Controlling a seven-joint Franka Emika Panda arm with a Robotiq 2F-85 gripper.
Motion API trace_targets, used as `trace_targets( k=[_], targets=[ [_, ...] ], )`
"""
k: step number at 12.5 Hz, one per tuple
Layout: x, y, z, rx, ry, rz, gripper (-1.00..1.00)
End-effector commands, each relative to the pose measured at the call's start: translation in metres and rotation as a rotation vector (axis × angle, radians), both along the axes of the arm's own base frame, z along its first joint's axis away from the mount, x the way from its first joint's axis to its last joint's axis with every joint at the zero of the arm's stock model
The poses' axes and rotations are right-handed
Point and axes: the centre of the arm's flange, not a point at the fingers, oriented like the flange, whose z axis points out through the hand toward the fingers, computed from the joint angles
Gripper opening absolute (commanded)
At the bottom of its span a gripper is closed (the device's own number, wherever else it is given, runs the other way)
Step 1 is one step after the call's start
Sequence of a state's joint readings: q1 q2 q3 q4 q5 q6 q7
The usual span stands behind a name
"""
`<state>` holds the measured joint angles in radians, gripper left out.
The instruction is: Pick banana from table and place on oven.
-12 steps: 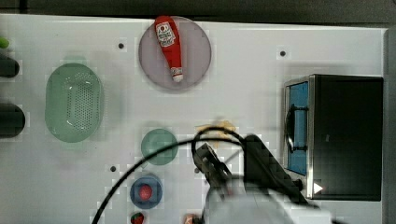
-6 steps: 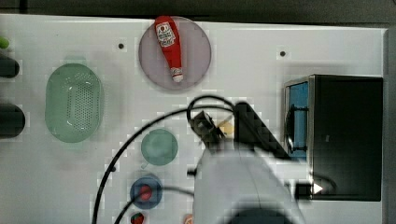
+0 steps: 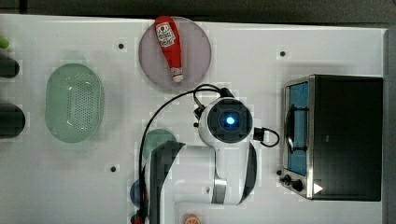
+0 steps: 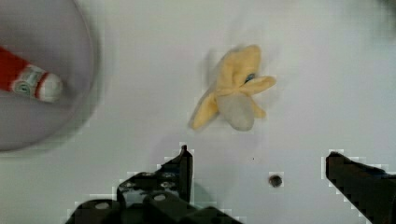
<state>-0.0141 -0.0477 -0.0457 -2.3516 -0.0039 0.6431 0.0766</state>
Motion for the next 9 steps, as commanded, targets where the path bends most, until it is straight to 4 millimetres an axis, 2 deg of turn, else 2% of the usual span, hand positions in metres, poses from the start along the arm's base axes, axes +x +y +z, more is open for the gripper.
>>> trace_targets(
  k=[1,3,6,9],
  targets=[
    [0.008,-0.021,-0.021,-0.011,-0.065,-0.043,1.0],
    [0.01,-0.028,-0.059,-0.018,-0.059,-0.056,1.0],
    [0.0,-0.029,-0.109,-0.022,-0.024,-0.056,1.0],
    [-0.01,-0.028,-0.143,-0.029,-0.046,-0.053,1.0]
  ],
)
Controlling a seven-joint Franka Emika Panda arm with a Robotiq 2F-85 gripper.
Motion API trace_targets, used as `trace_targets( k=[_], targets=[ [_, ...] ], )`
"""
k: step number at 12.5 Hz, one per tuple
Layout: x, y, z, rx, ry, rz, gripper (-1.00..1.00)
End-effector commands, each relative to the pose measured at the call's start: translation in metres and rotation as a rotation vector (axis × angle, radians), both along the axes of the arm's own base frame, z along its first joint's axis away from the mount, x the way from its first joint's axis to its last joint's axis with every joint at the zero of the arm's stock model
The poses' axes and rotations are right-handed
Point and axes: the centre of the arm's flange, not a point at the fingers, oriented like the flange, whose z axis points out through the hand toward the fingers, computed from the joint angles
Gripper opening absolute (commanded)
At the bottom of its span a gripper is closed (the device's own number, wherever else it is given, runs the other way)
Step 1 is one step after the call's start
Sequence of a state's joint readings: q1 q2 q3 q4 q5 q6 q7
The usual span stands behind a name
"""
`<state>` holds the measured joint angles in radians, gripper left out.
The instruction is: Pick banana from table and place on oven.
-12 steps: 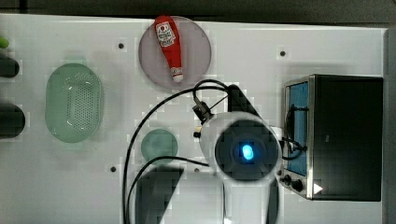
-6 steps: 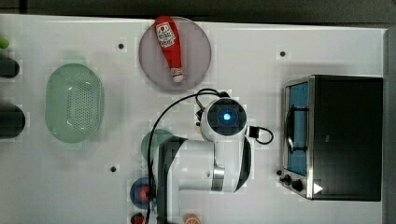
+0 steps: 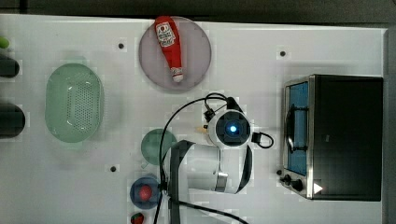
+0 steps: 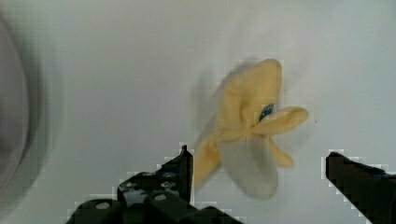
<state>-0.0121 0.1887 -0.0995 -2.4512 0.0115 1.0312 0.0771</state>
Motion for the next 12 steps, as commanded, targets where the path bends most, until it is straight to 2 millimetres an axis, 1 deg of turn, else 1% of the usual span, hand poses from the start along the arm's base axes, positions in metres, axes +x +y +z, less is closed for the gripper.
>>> trace_targets(
  k=[1,2,3,6,9,11,12],
  targets=[
    [-0.005,-0.002,-0.032,-0.014,0.003,0.009,1.0],
    [-0.009,-0.002,-0.043,-0.015,0.014,0.009,1.0],
    [-0.01,-0.002,-0.051,-0.016,0.018,0.01,0.92],
    [-0.011,-0.004,-0.064,-0.021,0.002,0.009,0.18],
    [-0.009,-0.005,-0.062,-0.022,-0.005,0.007,-0.48],
    [-0.007,-0.004,-0.057,-0.023,-0.017,0.009,-0.49],
    [-0.004,-0.004,-0.05,-0.023,-0.031,0.009,-0.49]
  ],
)
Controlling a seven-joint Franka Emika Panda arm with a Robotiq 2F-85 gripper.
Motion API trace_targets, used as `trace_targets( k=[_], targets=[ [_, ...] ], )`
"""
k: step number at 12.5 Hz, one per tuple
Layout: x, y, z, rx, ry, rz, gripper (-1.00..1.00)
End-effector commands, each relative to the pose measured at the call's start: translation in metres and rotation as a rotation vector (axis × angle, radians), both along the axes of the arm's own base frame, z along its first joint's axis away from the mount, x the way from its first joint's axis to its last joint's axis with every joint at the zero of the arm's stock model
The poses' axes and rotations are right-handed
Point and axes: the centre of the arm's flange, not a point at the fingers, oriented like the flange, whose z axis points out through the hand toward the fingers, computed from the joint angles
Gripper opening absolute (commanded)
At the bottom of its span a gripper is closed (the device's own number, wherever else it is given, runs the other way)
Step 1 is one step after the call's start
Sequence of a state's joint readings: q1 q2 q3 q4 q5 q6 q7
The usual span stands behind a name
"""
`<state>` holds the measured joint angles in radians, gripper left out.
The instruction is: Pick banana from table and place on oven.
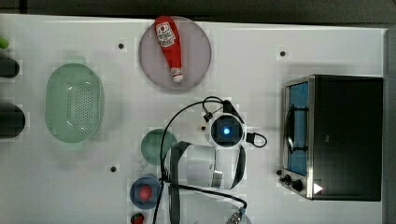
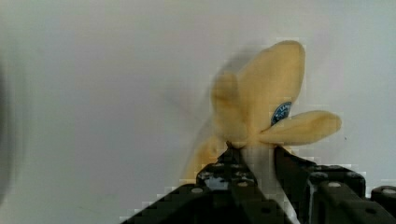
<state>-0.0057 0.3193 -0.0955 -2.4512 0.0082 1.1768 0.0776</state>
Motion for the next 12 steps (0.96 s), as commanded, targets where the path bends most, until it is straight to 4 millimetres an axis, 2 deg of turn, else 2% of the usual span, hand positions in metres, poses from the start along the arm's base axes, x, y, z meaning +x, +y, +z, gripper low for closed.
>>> trace_targets(
  k=[1,4,8,10,12],
  targets=[
    [0.004,-0.008,0.014,-0.009,-0.047,-0.007,-0.49],
    [0.026,-0.006,0.095,-0.007,-0.165,-0.002,-0.49],
    [0.031,-0.007,0.215,0.016,-0.095,-0.006,-0.49],
    [0.03,-0.016,0.27,0.026,-0.048,-0.013,-0.49],
    [0.028,-0.039,0.314,0.036,-0.026,0.016,-0.49]
  ],
)
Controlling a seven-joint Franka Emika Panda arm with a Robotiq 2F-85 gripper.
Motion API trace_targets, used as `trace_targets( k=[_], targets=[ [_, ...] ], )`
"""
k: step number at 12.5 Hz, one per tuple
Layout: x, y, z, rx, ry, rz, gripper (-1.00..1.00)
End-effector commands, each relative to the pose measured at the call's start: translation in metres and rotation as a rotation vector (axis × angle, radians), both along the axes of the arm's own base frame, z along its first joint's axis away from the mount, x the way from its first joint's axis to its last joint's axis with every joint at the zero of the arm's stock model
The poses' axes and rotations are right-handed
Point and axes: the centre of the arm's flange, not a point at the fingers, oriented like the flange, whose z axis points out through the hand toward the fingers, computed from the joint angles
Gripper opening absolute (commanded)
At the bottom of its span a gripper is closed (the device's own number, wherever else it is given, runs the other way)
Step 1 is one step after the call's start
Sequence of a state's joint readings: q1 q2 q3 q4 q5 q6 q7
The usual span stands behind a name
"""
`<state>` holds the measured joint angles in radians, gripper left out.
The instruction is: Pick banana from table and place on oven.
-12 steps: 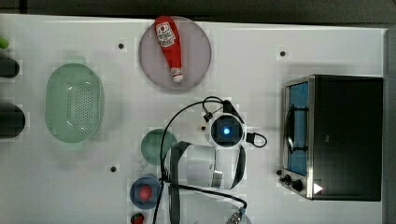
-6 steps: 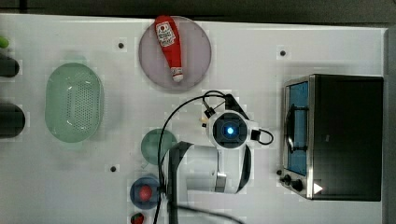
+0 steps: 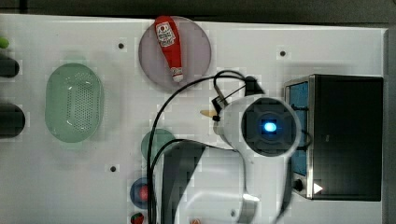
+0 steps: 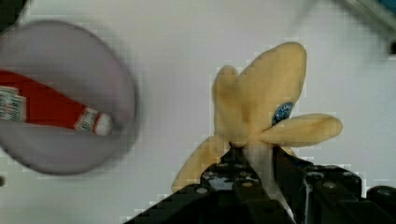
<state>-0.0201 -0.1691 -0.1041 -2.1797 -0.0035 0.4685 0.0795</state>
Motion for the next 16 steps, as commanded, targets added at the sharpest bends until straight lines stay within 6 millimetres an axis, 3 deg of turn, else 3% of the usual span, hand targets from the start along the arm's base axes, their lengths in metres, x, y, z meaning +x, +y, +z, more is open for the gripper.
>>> trace_targets(
  k=[1,4,10,12,16],
  targets=[
    [0.006,-0.045,0.035,0.002,0.023,0.051,-0.49],
    [-0.001,-0.112,0.054,-0.004,-0.015,0.066,-0.49],
    [-0.029,-0.24,0.007,-0.056,0.009,0.024,-0.49],
    [-0.028,-0.269,-0.014,-0.132,0.011,0.085,-0.49],
    [-0.031,-0.3,-0.045,-0.162,0.072,0.072,-0.49]
  ],
)
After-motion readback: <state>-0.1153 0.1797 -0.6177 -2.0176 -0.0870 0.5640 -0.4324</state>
